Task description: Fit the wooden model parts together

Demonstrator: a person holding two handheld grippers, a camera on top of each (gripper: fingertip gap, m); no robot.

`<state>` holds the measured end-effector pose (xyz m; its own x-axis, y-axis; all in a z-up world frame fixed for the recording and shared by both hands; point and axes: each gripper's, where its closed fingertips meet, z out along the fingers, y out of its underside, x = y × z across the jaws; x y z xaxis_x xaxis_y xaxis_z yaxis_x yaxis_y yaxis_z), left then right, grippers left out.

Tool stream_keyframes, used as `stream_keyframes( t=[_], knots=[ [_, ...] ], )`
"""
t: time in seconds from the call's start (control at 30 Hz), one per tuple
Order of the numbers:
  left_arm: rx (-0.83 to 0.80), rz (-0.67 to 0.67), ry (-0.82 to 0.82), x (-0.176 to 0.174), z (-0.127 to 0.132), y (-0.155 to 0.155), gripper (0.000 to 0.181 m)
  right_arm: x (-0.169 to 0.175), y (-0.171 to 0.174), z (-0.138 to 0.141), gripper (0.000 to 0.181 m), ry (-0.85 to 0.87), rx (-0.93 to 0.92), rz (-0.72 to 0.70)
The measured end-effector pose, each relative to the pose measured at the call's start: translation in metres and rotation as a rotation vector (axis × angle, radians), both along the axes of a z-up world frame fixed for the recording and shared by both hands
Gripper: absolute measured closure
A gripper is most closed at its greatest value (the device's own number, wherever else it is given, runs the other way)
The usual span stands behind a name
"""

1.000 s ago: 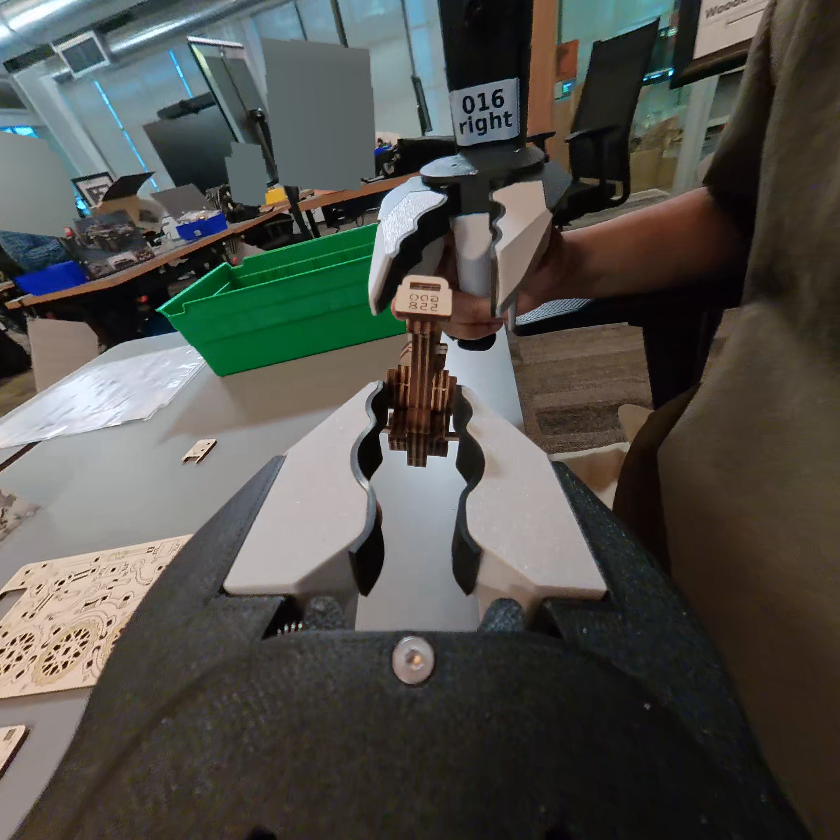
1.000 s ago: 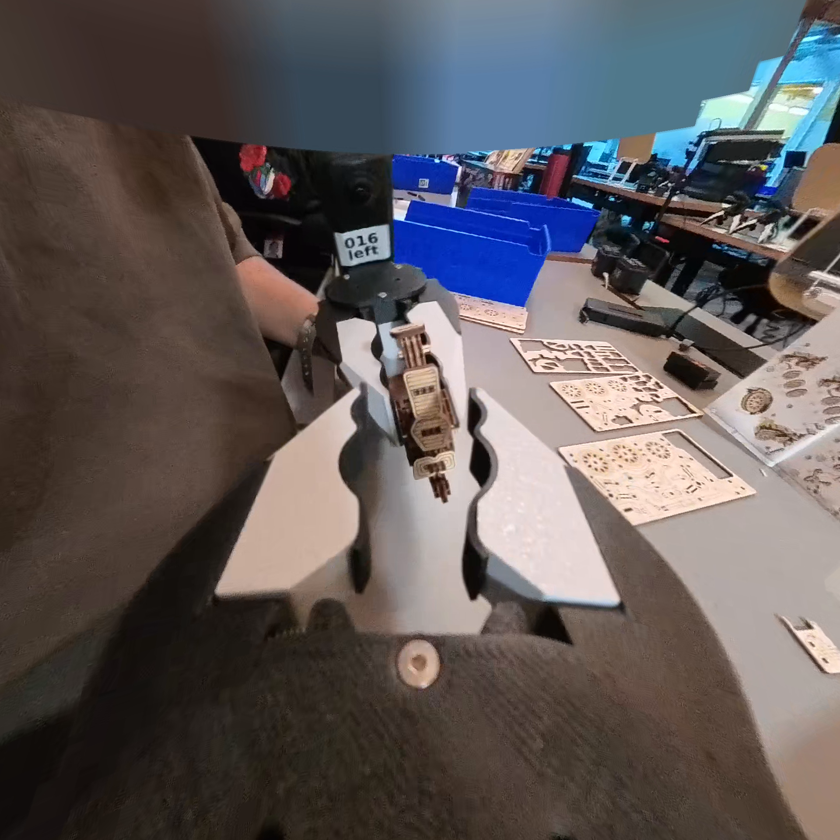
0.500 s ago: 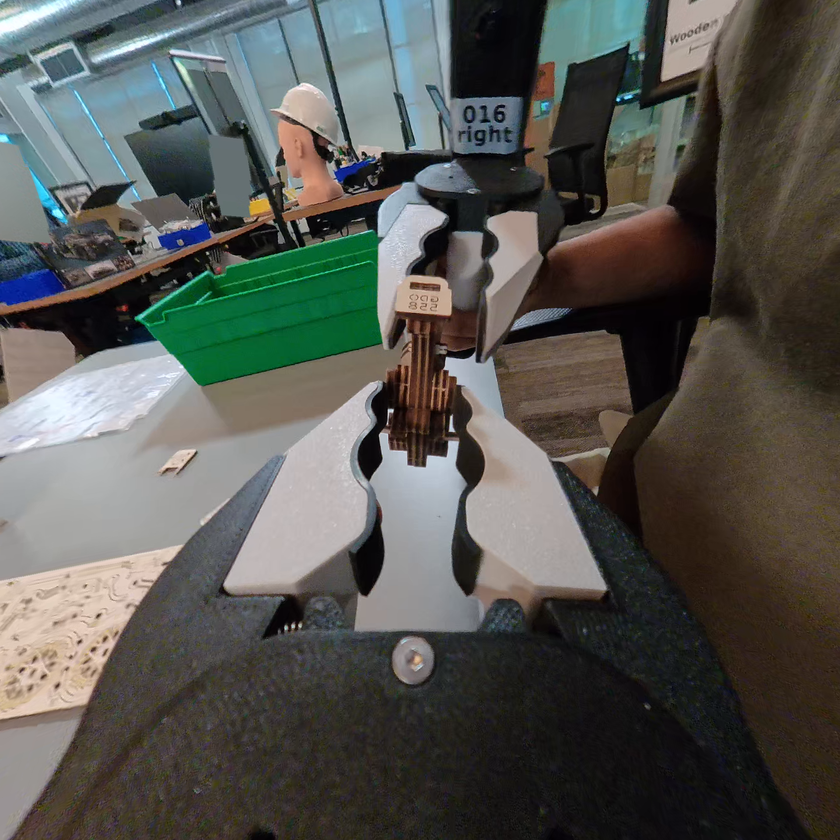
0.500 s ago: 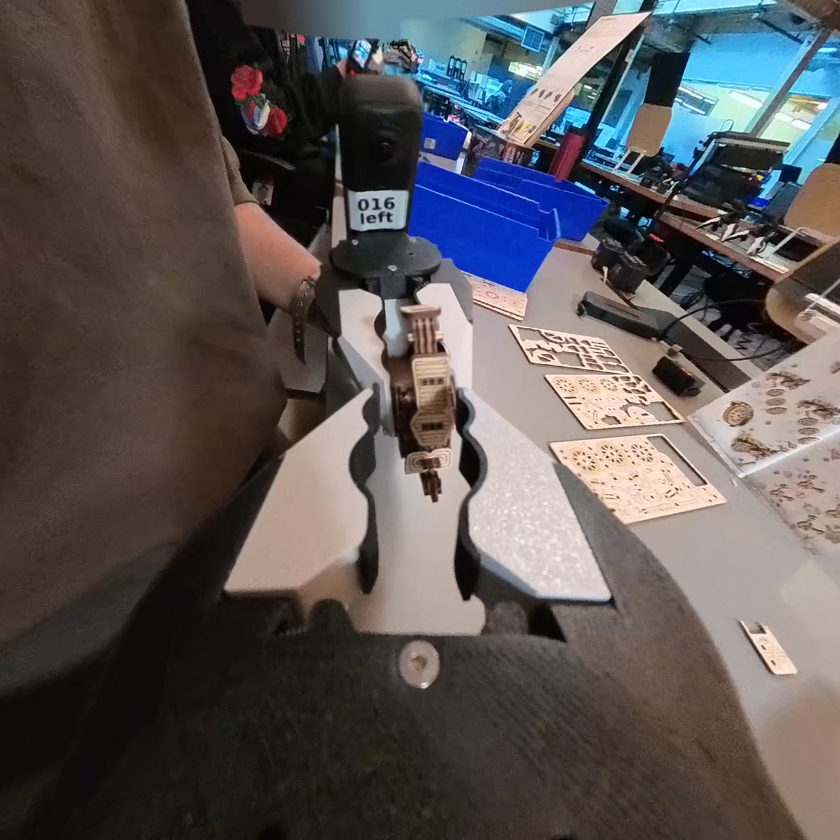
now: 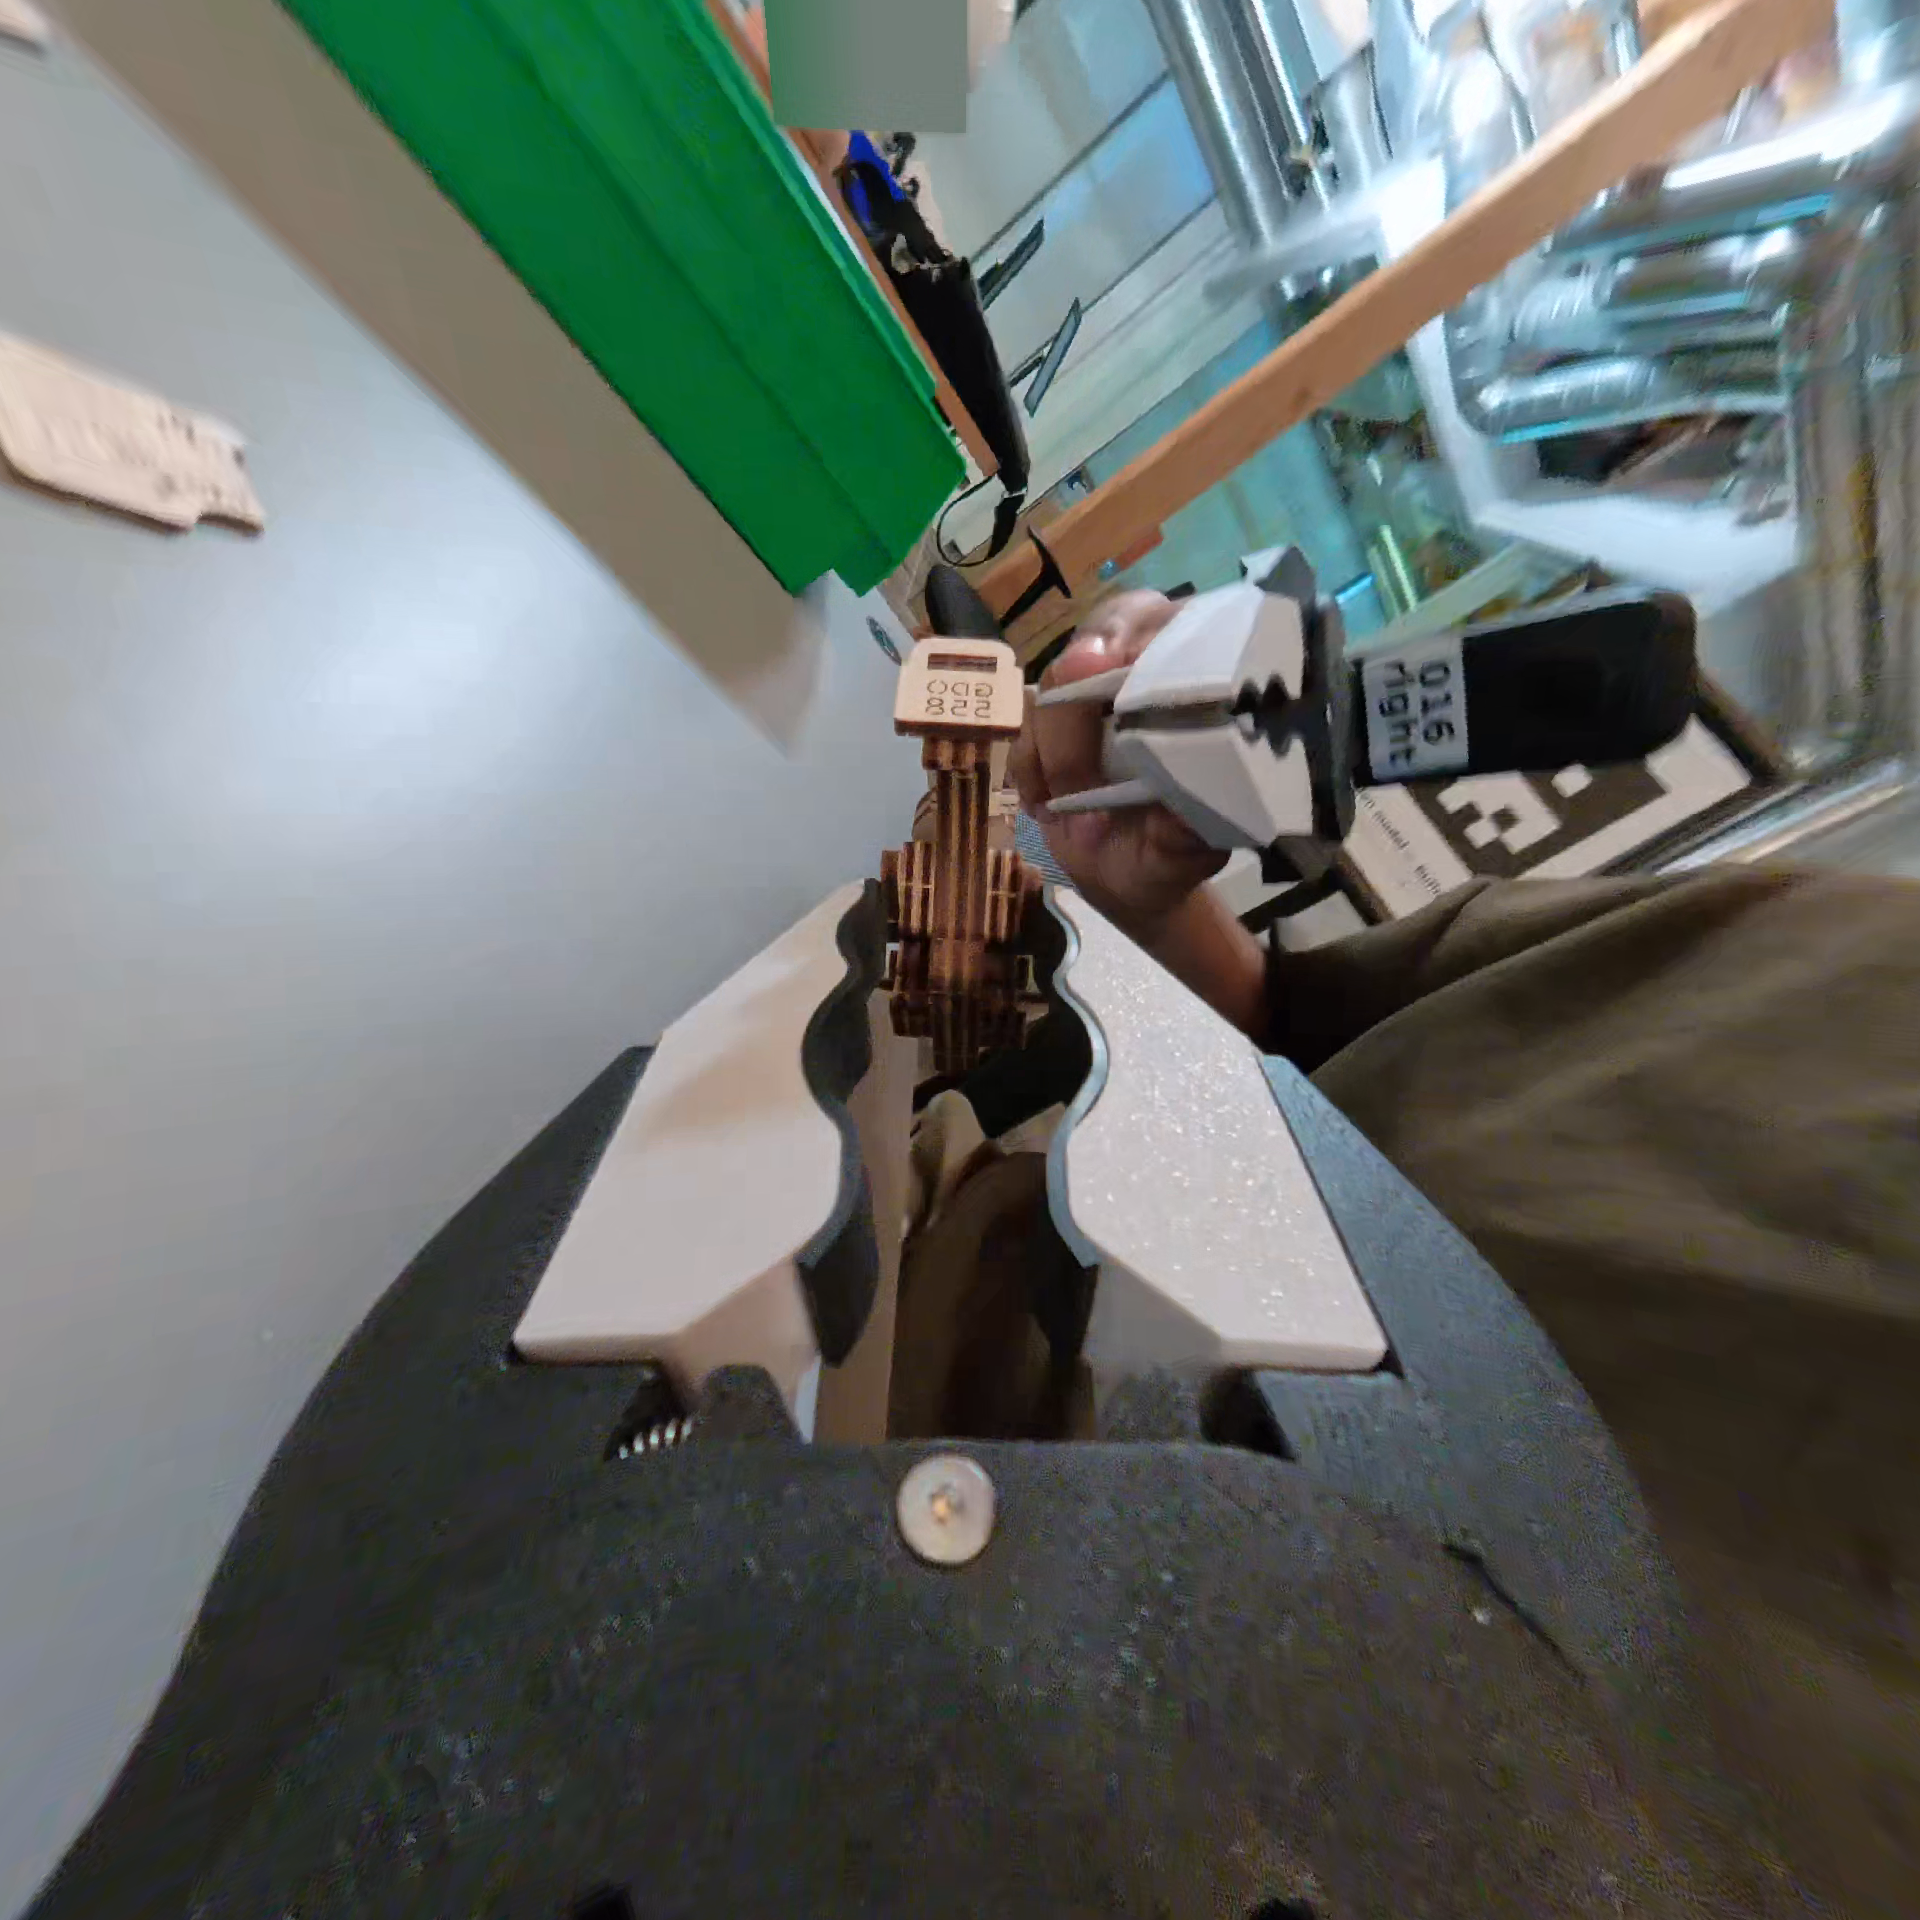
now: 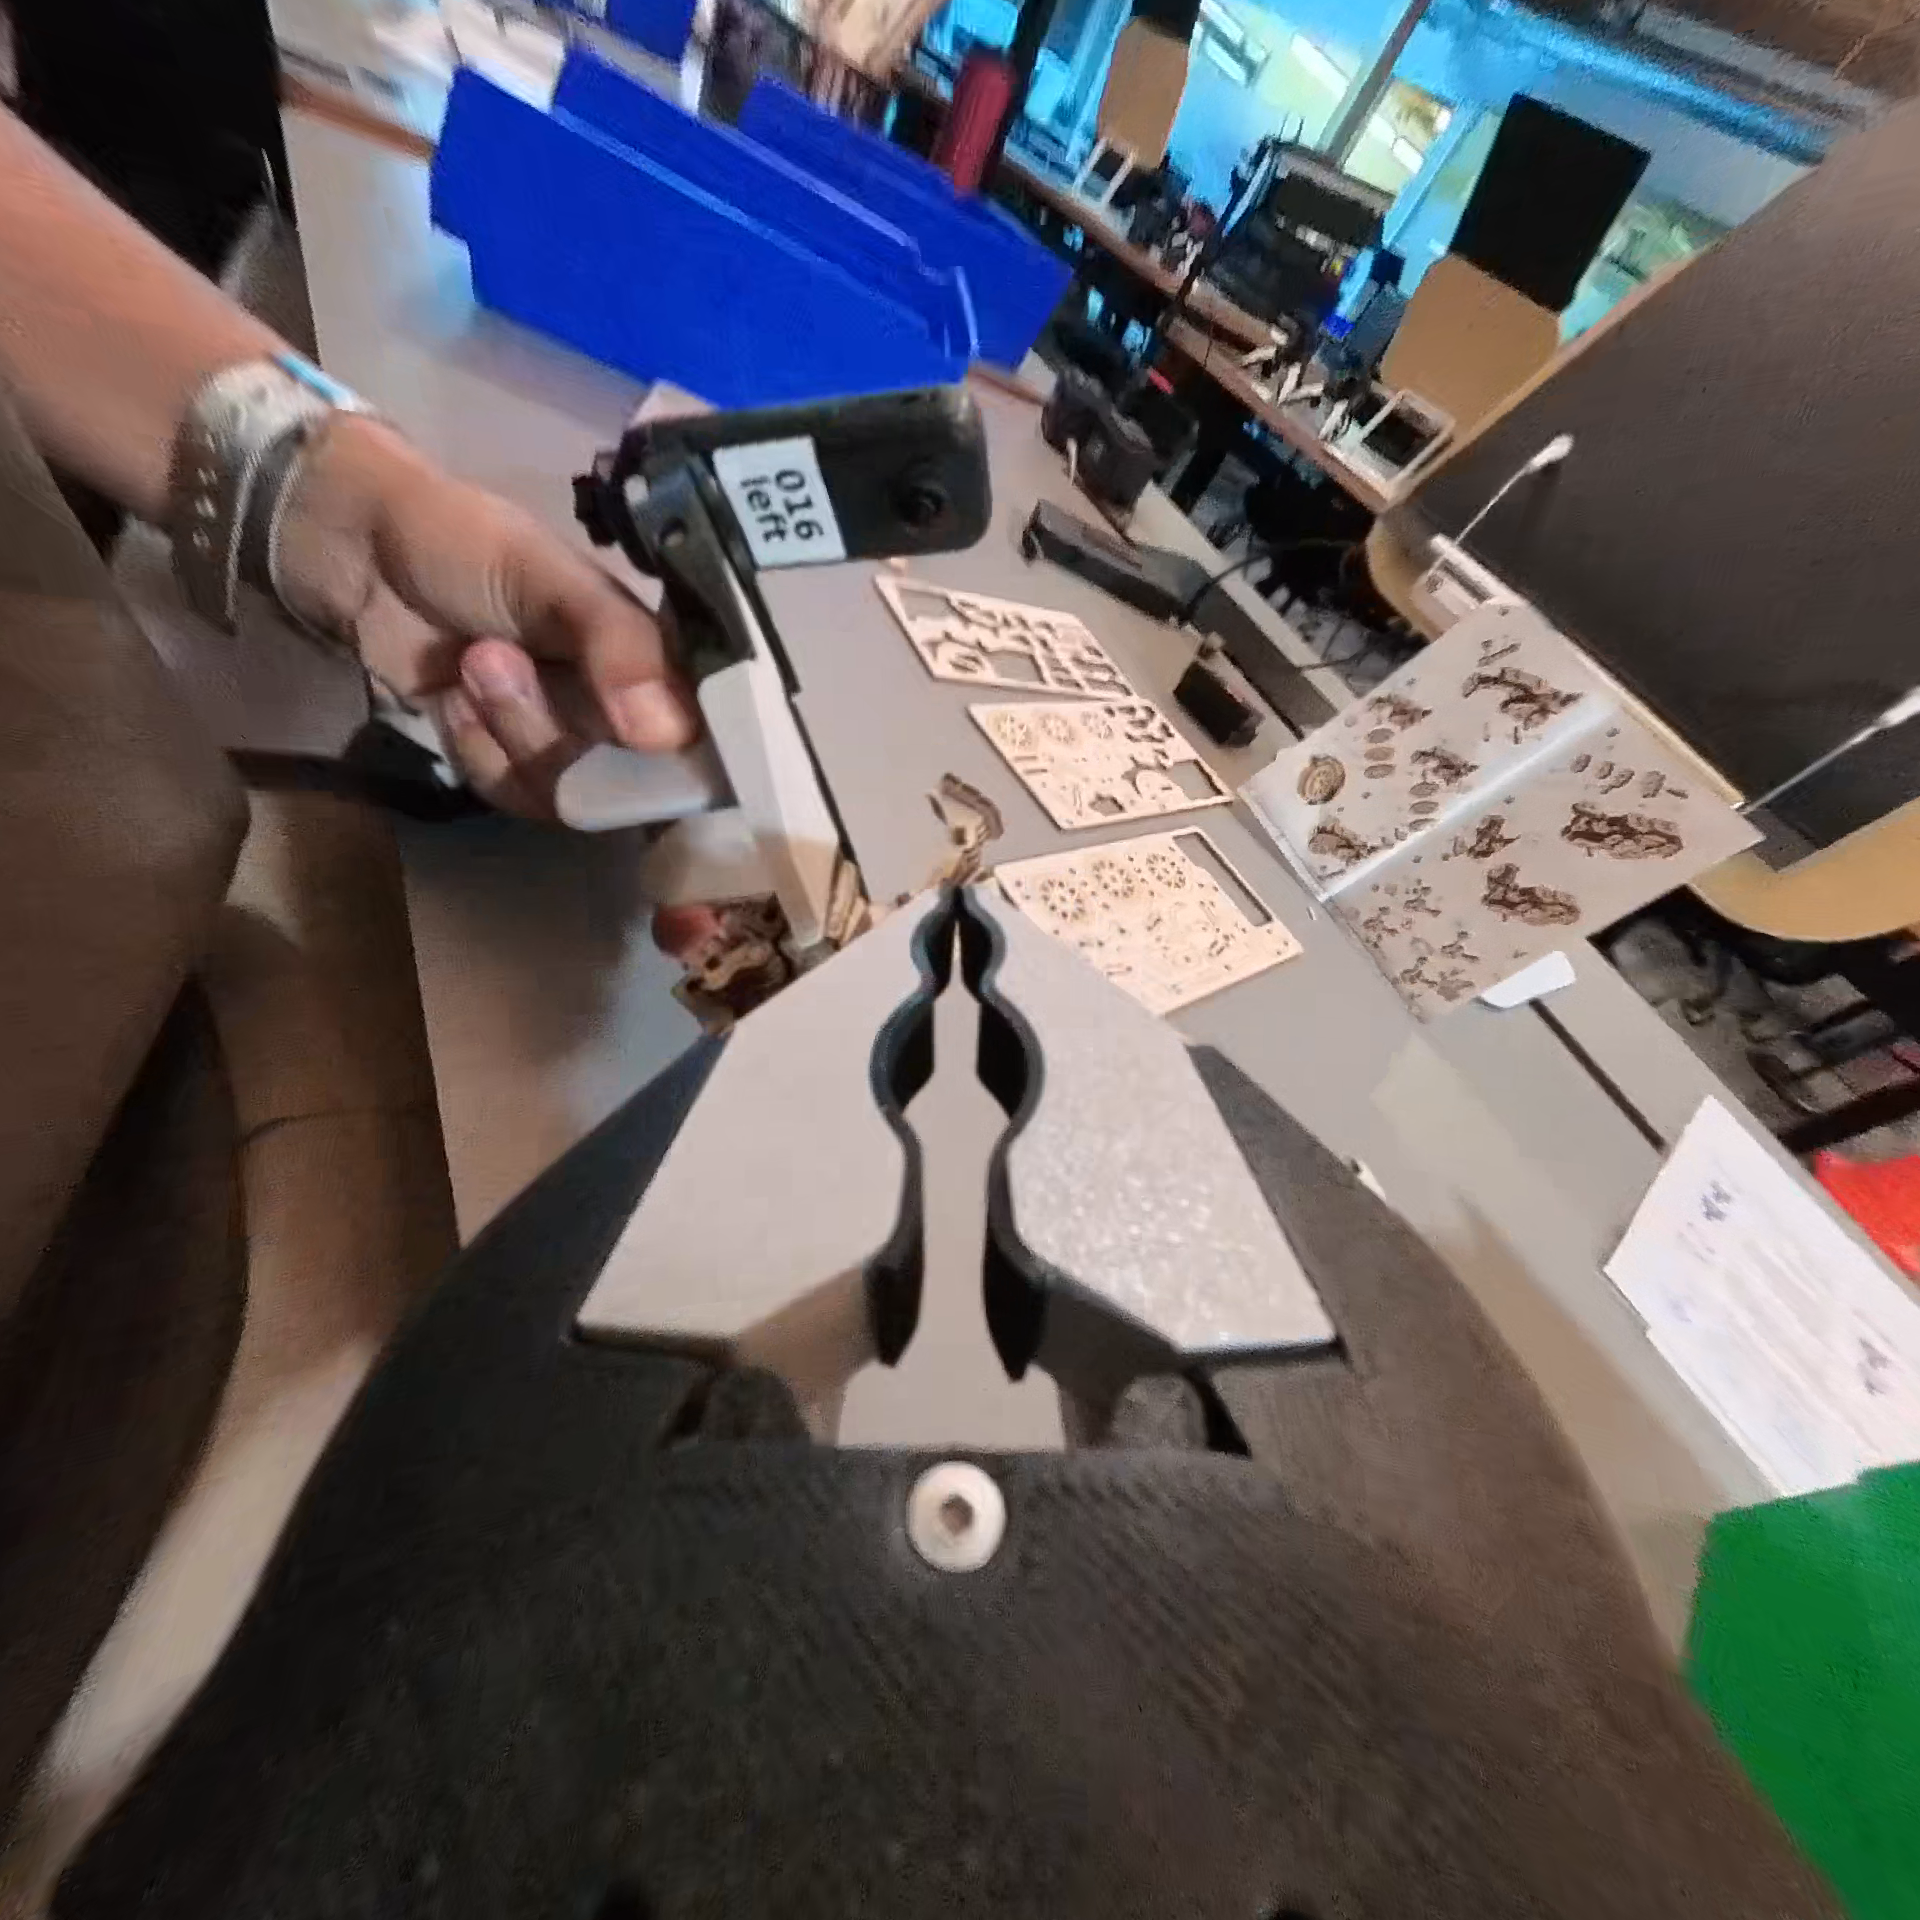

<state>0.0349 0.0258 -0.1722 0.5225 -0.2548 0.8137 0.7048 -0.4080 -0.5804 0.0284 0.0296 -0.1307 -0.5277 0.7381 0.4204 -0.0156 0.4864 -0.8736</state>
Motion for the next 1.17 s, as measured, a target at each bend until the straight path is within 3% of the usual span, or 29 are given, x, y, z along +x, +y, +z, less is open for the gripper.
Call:
stream_keyframes(
  t=[0.27, 0.37, 0.43, 0.63, 0.87, 0.93, 1.17],
  knots=[
    [-0.087, 0.004, 0.024, 0.003, -0.014, 0.001, 0.156, -0.001, -0.019, -0.014, 0.181, 0.004, 0.235, -0.082],
    [-0.077, 0.009, 0.053, 0.005, -0.009, 0.001, 0.156, -0.007, -0.012, -0.034, 0.181, -0.092, 0.294, -0.137],
    [-0.087, 0.012, 0.128, 0.005, -0.015, 0.001, 0.157, -0.007, -0.013, -0.039, 0.181, -0.117, 0.304, -0.136],
    [-0.090, 0.041, 0.104, -0.002, -0.014, 0.001, 0.156, 0.000, -0.020, -0.016, 0.181, -0.037, 0.279, -0.114],
    [-0.061, 0.057, 0.179, 0.002, -0.006, 0.002, 0.157, -0.005, -0.015, -0.027, 0.181, -0.099, 0.286, -0.156],
    [-0.081, 0.073, 0.285, 0.002, -0.012, 0.002, 0.156, -0.007, -0.010, -0.035, 0.181, -0.141, 0.309, -0.182],
    [-0.114, 0.114, 0.257, -0.011, -0.015, 0.001, 0.156, -0.006, -0.008, -0.025, 0.181, -0.125, 0.279, -0.195]
  ],
)
